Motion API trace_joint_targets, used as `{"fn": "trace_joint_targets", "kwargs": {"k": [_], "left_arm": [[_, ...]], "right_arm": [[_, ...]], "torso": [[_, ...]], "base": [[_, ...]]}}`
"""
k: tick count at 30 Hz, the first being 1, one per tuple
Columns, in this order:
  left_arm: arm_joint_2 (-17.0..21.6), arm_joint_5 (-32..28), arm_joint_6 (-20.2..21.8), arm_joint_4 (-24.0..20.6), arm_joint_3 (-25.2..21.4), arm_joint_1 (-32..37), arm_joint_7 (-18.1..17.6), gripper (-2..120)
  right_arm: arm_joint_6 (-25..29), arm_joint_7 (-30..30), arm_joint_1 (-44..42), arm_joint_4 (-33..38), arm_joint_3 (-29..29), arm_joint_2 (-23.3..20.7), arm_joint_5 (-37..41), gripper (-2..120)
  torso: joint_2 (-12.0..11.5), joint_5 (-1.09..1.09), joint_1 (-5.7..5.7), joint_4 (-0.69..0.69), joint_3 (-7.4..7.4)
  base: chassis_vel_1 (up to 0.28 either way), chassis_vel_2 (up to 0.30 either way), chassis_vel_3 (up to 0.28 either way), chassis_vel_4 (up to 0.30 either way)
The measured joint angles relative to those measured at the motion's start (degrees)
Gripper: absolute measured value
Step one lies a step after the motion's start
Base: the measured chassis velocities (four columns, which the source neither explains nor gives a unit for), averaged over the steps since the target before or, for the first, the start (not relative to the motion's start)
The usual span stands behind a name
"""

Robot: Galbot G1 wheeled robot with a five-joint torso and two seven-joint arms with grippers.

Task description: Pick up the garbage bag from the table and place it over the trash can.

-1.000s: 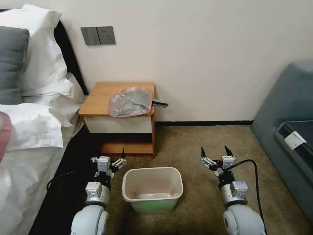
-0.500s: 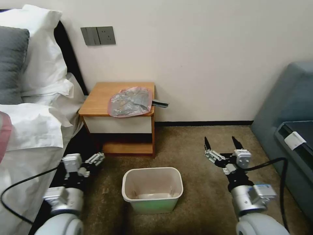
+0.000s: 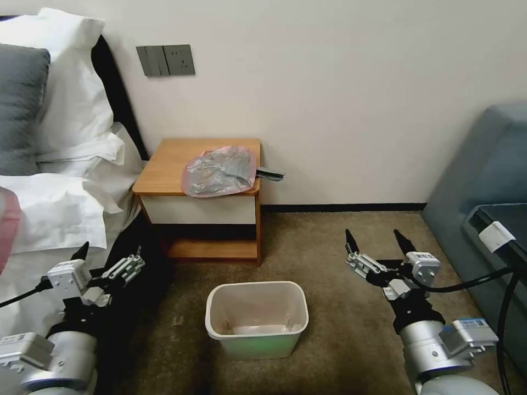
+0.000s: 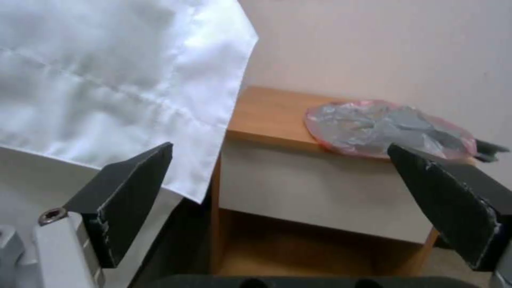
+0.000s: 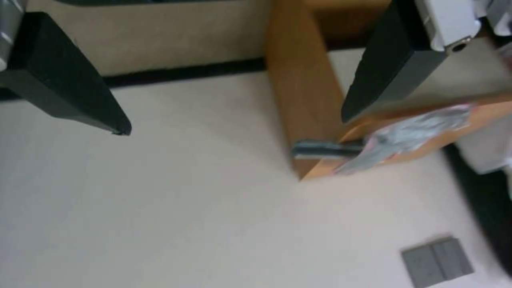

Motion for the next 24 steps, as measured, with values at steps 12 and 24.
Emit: {"fn": "trace_joint_targets", "kwargs": {"k": [12, 24], "left_arm": [[9.6, 1.77, 0.87, 0.25, 5.46, 4.16, 0.89, 100], [7.69, 2.64, 0.52, 0.39, 5.23, 4.98, 0.21, 100]], "right_arm": [[0.19, 2.05, 2.16, -1.86, -0.82, -2.62, 8.93, 100], [-1.21, 2.94, 8.11, -4.56, -1.7, -5.47, 23.65, 100]], "torso": [[0.0, 0.0, 0.0, -0.01, 0.0], [0.0, 0.0, 0.0, -0.02, 0.0]], "base": [[0.0, 0.0, 0.0, 0.0], [0.0, 0.0, 0.0, 0.0]]}}
